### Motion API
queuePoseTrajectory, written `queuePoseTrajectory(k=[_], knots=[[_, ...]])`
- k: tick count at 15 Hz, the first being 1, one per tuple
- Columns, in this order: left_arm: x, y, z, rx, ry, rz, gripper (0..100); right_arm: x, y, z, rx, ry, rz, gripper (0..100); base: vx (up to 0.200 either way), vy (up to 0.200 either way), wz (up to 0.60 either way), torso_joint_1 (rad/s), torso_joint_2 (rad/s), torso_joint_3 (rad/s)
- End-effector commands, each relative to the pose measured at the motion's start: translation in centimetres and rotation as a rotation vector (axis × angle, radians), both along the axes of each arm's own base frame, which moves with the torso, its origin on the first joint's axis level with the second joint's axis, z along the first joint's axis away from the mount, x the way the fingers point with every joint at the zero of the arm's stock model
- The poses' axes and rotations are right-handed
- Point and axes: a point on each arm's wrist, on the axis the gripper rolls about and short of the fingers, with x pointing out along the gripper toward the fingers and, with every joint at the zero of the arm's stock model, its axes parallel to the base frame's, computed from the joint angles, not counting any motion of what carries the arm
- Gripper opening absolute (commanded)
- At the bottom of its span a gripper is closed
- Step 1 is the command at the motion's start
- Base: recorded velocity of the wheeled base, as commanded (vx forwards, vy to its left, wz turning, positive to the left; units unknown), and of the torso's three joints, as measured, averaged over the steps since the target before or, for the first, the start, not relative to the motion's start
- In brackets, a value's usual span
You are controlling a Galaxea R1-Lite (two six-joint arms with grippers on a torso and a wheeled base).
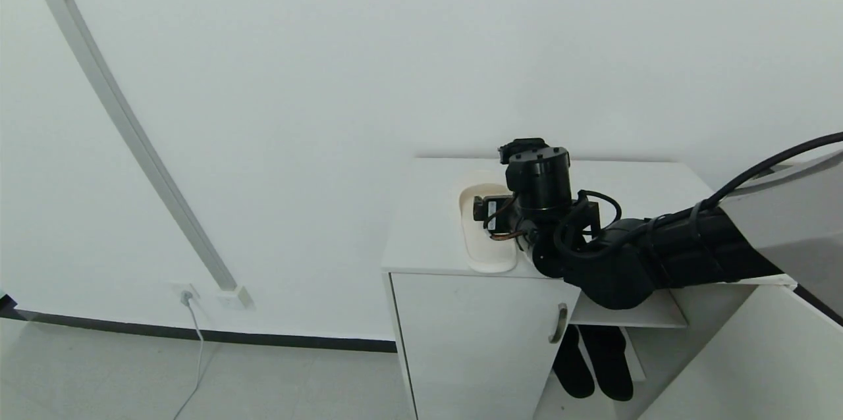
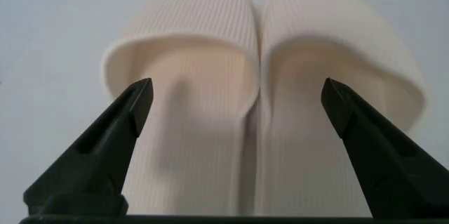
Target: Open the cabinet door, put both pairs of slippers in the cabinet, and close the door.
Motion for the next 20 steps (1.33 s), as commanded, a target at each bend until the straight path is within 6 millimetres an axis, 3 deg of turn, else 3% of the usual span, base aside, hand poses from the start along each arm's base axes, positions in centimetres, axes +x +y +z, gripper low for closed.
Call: queuePoseTrajectory(k=[1,8,18,19,20], knots=[[0.0,0.0,0.0,-0.002,0.001,0.001,0,0.2,-0.1,-0.1,0.000,0.000,-0.003,100,0.000,0.000,0.00,0.000,0.00,0.000],[0.0,0.0,0.0,-0.002,0.001,0.001,0,2.4,-0.1,-1.6,-0.005,0.009,-0.018,100,0.000,0.000,0.00,0.000,0.00,0.000],[0.0,0.0,0.0,-0.007,0.001,0.001,0,5.4,-0.1,-1.7,-0.019,-0.032,-0.018,100,0.000,0.000,0.00,0.000,0.00,0.000],[0.0,0.0,0.0,-0.007,0.001,0.001,0,5.7,-0.3,-1.7,-0.024,-0.035,-0.025,0,0.000,0.000,0.00,0.000,0.00,0.000],[0.0,0.0,0.0,-0.007,0.001,0.001,0,5.8,-0.4,-1.8,-0.025,-0.035,-0.026,0,0.000,0.000,0.00,0.000,0.00,0.000]])
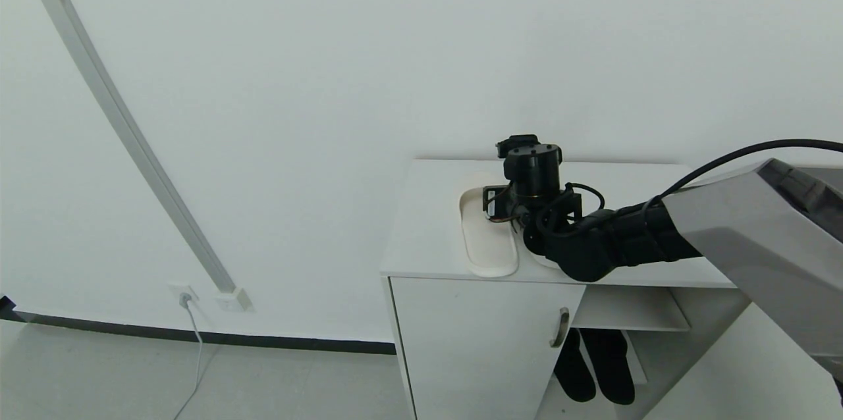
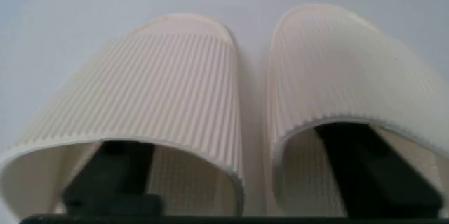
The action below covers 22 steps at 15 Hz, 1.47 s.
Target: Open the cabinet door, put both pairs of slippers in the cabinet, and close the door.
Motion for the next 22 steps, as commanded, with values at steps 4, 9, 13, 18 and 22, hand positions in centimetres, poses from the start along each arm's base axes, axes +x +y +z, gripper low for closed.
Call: queuePoseTrajectory(k=[4,9,13,18,22], knots=[[0.0,0.0,0.0,-0.001,0.001,0.001,0,0.3,-0.1,0.0,0.002,-0.002,0.002,0,0.000,0.000,0.00,0.000,0.00,0.000],[0.0,0.0,0.0,-0.001,0.001,0.001,0,-2.2,0.2,2.1,0.016,-0.019,0.045,0,0.000,0.000,0.00,0.000,0.00,0.000],[0.0,0.0,0.0,0.001,0.001,0.001,0,-6.5,-0.5,3.4,0.023,-0.009,0.207,0,0.000,0.000,0.00,0.000,0.00,0.000],[0.0,0.0,0.0,0.002,0.001,0.001,0,-11.4,-4.0,3.0,-0.011,0.013,0.349,0,0.000,0.000,0.00,0.000,0.00,0.000],[0.0,0.0,0.0,0.002,0.001,0.001,0,-15.8,-6.3,2.9,-0.002,0.061,0.528,0,0.000,0.000,0.00,0.000,0.00,0.000]])
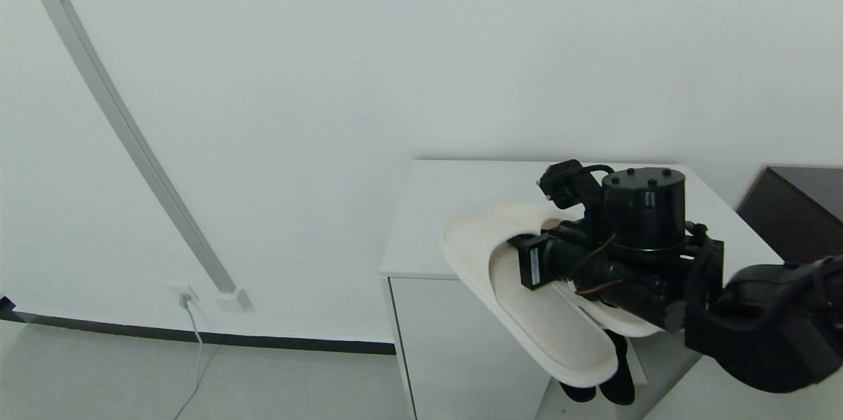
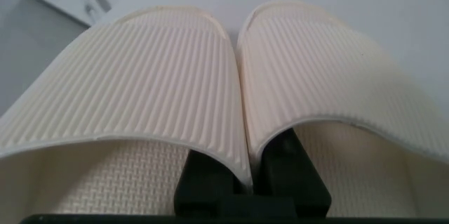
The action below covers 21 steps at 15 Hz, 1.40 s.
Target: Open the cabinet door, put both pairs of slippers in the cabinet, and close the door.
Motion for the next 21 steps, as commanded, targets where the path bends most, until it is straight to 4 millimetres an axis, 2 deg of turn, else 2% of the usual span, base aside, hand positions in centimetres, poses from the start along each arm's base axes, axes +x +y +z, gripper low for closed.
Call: queuePoseTrajectory(k=[1,7,16,21], knots=[[0.0,0.0,0.0,0.000,0.001,0.001,0,-2.4,-1.2,1.0,0.016,-0.013,0.045,0,0.000,0.000,0.00,0.000,0.00,0.000],[0.0,0.0,0.0,0.000,0.001,0.001,0,-2.4,-1.0,0.7,0.008,-0.008,0.048,0,0.000,0.000,0.00,0.000,0.00,0.000],[0.0,0.0,0.0,-0.002,0.001,0.001,0,-2.9,-0.8,0.3,-0.011,0.000,0.064,0,-0.200,0.000,0.00,0.002,0.00,0.000],[0.0,0.0,0.0,-0.002,0.001,0.001,0,-3.0,-0.8,0.0,-0.022,0.003,0.066,0,0.000,0.000,0.00,0.000,0.00,0.000]])
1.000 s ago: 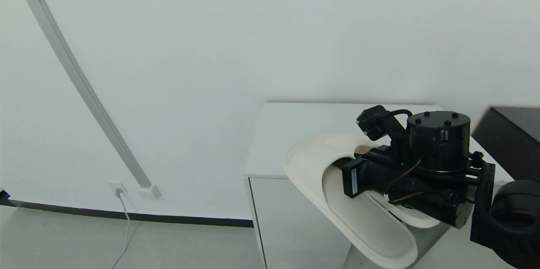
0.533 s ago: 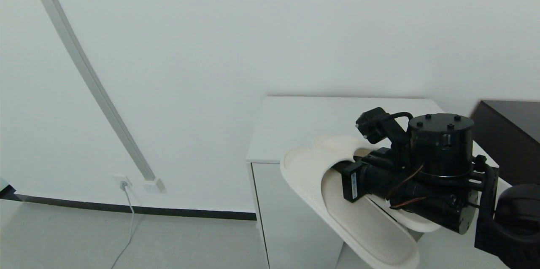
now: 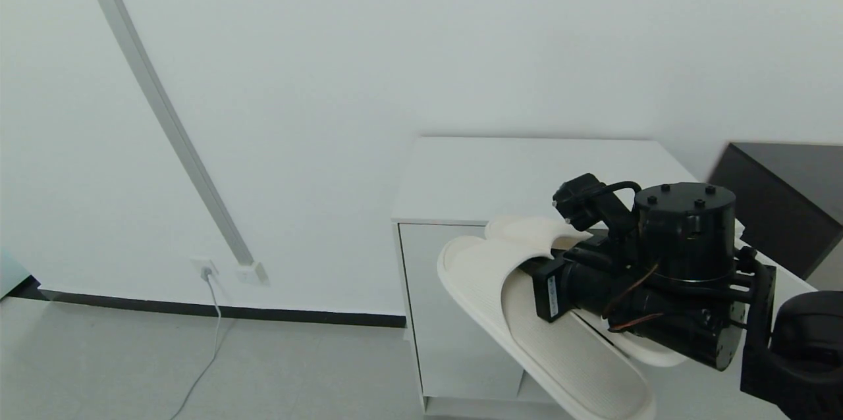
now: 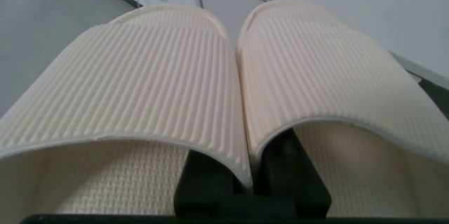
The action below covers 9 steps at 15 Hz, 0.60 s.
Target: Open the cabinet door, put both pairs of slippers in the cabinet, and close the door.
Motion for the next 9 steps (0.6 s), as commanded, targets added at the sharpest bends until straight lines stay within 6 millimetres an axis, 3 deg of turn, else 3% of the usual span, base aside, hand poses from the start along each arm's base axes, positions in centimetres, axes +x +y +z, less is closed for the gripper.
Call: queuePoseTrajectory(k=[1,7,9], knots=[[0.01,0.00,0.01,0.000,0.001,0.000,0,-0.02,0.07,-0.13,-0.004,0.003,0.002,0,0.000,0.000,0.00,0.000,0.00,0.000],[0.01,0.00,0.01,-0.002,0.001,0.000,0,0.26,0.33,-0.42,-0.004,0.005,0.002,0,0.000,0.000,0.00,0.000,0.00,0.000],[0.01,0.00,0.01,-0.002,0.001,0.000,0,0.16,0.24,-0.40,-0.004,0.005,0.002,0,0.000,-0.200,0.00,-0.002,0.00,0.005]])
